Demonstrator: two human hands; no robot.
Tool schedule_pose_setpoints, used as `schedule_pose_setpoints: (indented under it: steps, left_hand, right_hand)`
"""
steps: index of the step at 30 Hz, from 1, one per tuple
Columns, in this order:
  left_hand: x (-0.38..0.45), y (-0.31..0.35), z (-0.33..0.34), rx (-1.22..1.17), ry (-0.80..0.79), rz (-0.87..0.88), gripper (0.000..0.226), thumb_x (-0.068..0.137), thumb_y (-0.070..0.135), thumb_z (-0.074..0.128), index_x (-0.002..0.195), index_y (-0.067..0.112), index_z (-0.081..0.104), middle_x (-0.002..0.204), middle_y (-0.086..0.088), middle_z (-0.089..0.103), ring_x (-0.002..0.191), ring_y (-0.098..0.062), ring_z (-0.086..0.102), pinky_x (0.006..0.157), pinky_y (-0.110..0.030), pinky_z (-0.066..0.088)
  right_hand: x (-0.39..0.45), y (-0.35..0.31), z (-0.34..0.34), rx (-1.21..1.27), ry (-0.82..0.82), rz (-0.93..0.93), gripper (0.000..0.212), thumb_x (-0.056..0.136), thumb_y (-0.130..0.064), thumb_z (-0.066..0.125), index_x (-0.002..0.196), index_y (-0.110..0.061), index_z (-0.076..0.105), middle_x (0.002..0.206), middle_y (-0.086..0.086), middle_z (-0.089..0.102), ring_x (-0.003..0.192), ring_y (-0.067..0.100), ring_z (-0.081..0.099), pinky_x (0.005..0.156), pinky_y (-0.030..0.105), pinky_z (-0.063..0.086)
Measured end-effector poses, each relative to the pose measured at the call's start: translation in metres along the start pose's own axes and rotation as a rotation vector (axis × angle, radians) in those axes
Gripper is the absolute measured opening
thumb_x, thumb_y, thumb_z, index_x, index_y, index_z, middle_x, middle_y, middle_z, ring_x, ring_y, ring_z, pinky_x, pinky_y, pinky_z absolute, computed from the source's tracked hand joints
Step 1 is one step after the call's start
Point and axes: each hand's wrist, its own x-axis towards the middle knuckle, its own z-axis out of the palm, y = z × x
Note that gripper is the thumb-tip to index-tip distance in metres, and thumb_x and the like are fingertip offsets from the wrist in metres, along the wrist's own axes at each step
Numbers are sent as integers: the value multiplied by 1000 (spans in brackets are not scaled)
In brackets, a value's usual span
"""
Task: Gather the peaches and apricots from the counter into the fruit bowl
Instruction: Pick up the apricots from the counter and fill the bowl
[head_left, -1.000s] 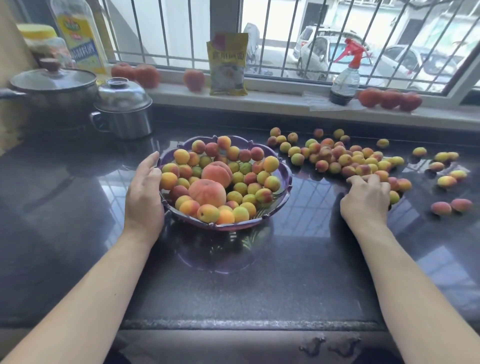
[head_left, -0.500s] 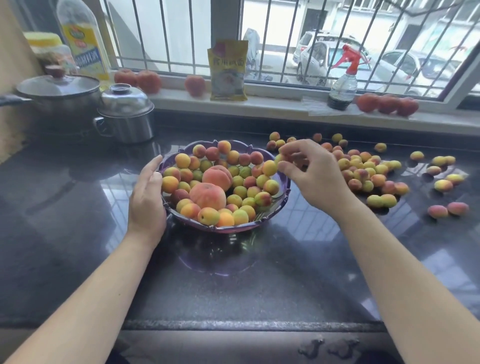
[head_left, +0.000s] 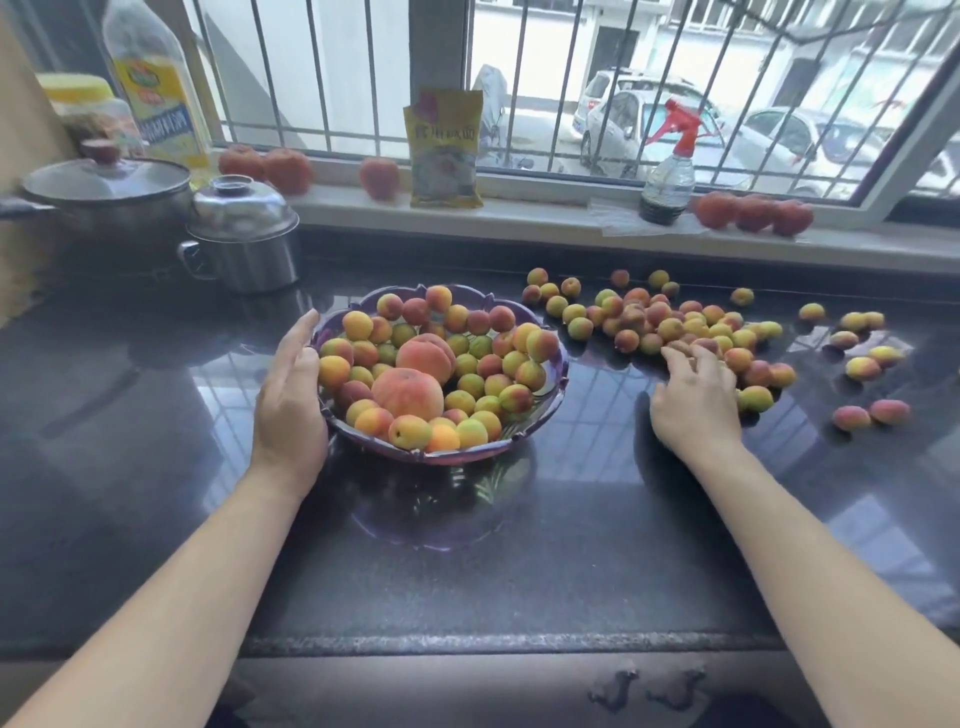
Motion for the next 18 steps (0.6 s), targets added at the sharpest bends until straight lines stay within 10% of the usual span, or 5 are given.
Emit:
schedule_pose_setpoints:
  steps: [8,14,18]
  left_hand:
    - [-24,10,0,4,49,-76,56,101,45,38,155,39,50,154,8,54,142,-16,54,120,-47,46]
    - [-41,17,-5,-139,398,-86,20,100,28,41,97,28,61,55,6,58,47,-16,55,57,-34,45]
    - [-21,23,0,-157,320,-155,22,108,22,44,98,29,63,83,2,63,76,-18,61,61,-28,48]
  right_hand:
    - [11,-6,8,-94,-34,95,42,96,-23,43,133,-8,53,150,16,29,126,46,35,108,52,34]
    - [18,-10,7,0,29,113,21,95,-18,49,111,-9,59,131,20,41,115,42,44,98,48,44]
    - [16,-26,-7,222,-16,20,18,97,-17,58,115,-14,58,115,15,62,96,29,56,81,38,48]
